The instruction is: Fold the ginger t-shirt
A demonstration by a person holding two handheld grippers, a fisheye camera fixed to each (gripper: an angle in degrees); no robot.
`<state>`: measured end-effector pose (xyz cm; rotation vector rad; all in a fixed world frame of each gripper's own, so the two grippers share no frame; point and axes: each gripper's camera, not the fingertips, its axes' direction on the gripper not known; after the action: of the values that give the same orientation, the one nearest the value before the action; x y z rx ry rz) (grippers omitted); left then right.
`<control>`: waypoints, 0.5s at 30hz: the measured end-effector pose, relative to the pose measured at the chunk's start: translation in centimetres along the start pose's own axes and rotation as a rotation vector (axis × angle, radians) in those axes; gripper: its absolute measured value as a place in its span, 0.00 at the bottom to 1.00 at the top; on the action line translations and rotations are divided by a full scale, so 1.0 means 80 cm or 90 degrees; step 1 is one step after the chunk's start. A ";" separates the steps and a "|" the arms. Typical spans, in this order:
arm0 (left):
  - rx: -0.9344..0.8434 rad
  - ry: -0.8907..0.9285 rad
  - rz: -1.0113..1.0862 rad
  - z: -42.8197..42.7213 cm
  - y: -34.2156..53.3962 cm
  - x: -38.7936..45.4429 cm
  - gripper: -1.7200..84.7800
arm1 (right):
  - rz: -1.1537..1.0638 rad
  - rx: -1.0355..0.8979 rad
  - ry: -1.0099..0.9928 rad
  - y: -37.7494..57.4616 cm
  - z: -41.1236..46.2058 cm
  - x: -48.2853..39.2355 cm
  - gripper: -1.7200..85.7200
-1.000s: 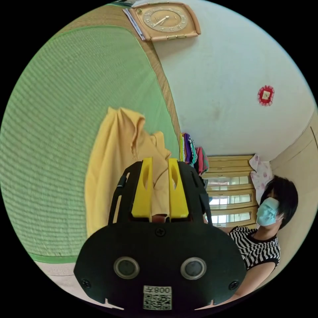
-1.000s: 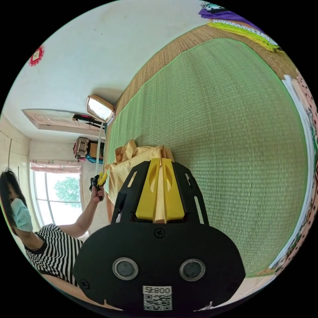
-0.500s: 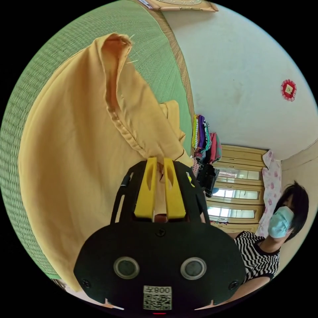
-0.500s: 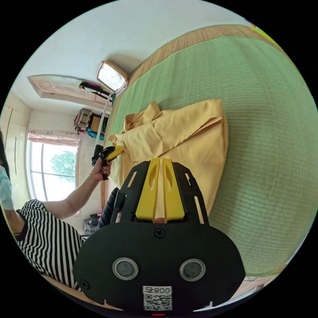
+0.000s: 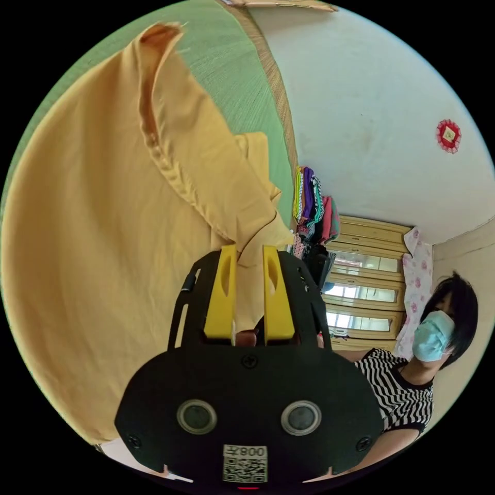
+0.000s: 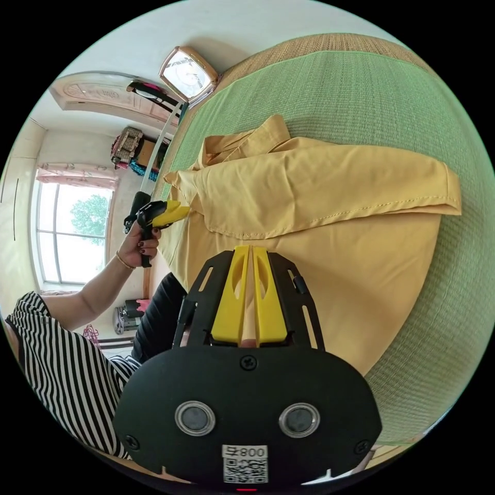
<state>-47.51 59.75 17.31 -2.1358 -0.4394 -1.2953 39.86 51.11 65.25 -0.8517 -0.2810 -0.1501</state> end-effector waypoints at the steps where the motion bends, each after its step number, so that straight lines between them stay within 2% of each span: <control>1: -0.003 0.000 -0.011 0.006 -0.001 -0.001 0.10 | 0.004 0.000 -0.005 -0.002 0.005 0.003 0.03; 7: 0.013 0.008 -0.012 0.024 -0.020 0.017 0.04 | -0.001 -0.010 -0.005 -0.017 0.027 0.011 0.03; 15: 0.036 0.022 0.066 0.037 -0.056 0.073 0.03 | -0.027 0.043 -0.002 -0.054 0.025 0.019 0.02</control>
<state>-45.23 64.90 22.87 -2.0577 -0.3427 -1.2451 39.90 49.82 70.08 -0.7793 -0.3053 -0.1787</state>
